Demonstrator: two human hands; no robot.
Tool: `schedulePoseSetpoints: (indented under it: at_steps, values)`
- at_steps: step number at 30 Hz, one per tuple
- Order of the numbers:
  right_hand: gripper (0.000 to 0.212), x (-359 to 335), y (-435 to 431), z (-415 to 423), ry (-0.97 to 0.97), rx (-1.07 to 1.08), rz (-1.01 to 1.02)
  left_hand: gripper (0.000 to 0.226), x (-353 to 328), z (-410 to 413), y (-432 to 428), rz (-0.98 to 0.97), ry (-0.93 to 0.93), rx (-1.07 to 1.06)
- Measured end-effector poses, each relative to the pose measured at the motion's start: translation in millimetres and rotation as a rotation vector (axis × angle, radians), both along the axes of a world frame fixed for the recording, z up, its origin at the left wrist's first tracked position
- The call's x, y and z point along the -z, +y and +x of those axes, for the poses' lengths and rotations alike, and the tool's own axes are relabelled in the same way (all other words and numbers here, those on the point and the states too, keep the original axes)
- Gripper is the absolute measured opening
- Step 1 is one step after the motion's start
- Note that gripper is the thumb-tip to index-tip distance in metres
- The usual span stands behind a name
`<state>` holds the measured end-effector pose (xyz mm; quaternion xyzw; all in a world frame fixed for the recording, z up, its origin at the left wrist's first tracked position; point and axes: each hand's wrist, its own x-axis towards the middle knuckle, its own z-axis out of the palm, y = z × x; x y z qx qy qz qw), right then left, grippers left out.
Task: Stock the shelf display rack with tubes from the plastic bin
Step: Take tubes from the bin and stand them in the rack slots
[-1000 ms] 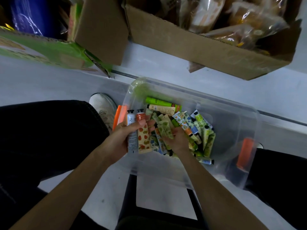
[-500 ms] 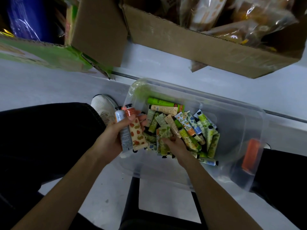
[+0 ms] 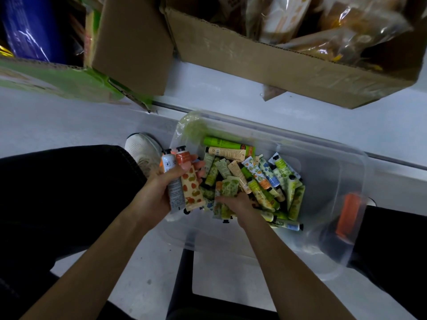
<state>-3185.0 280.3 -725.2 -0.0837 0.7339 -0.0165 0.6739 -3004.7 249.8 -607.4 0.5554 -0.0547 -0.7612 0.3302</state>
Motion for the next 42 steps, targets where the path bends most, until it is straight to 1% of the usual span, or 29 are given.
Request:
schedulePoseSetpoints:
  at_steps: [4,7,10,15,16,19,20,23,25,27,29,30,32,34,36,37,38,39,42]
  values:
    - [0.058,-2,1,-2,-0.015,0.008,-0.024,0.080,-2,-1,0,0.002,0.012,-0.011]
    - [0.055,-4,3,0,-0.007,0.033,-0.054,0.073,-2,-1,2,0.024,0.002,0.013]
    - [0.052,-1,5,8,0.034,0.020,-0.062,0.085,0,-1,3,0.030,0.014,0.003]
    - [0.045,-2,5,11,0.032,0.020,-0.065,0.086,0,-1,2,0.018,0.023,-0.004]
    - [0.043,-5,5,9,0.010,0.044,-0.068,0.082,1,-1,1,0.018,0.022,-0.012]
    - [0.033,-21,4,-2,-0.101,0.108,-0.105,0.046,1,-9,-3,0.018,-0.005,-0.012]
    - [0.032,-28,2,-8,-0.143,0.121,-0.132,0.039,1,-12,-5,0.013,-0.015,0.001]
    - [0.026,-60,-11,-29,-0.199,0.147,-0.247,0.033,-1,-22,-9,-0.008,-0.007,0.024]
    - [0.025,-87,-24,-46,-0.224,0.165,-0.351,0.036,-5,-27,-11,-0.037,0.002,0.021]
    - [0.030,-115,-37,-60,-0.243,0.146,-0.444,0.037,-14,-31,-12,-0.085,0.032,0.003]
    - [0.035,-146,-46,-69,-0.251,0.112,-0.499,0.036,-27,-34,-12,-0.132,0.069,0.049]
    - [0.037,-160,-48,-71,-0.267,0.091,-0.530,0.037,-36,-37,-11,-0.138,0.074,0.104]
    - [0.039,-188,-48,-69,-0.334,0.045,-0.592,0.046,-52,-43,-10,-0.153,0.062,0.227]
    - [0.040,-212,-44,-61,-0.388,-0.037,-0.634,0.068,-67,-52,-10,-0.203,0.084,0.287]
    - [0.041,-229,-37,-53,-0.360,-0.133,-0.684,0.090,-80,-62,-7,-0.239,0.136,0.263]
    - [0.042,-235,-34,-50,-0.321,-0.162,-0.717,0.097,-85,-66,-5,-0.232,0.146,0.232]
    - [0.042,-240,-32,-47,-0.277,-0.179,-0.748,0.098,-91,-71,-2,-0.215,0.155,0.201]
    - [0.041,-244,-29,-46,-0.240,-0.189,-0.777,0.092,-95,-74,1,-0.204,0.154,0.169]
    - [0.036,-258,-18,-45,-0.205,-0.200,-0.854,0.057,-110,-83,15,-0.199,0.205,0.092]
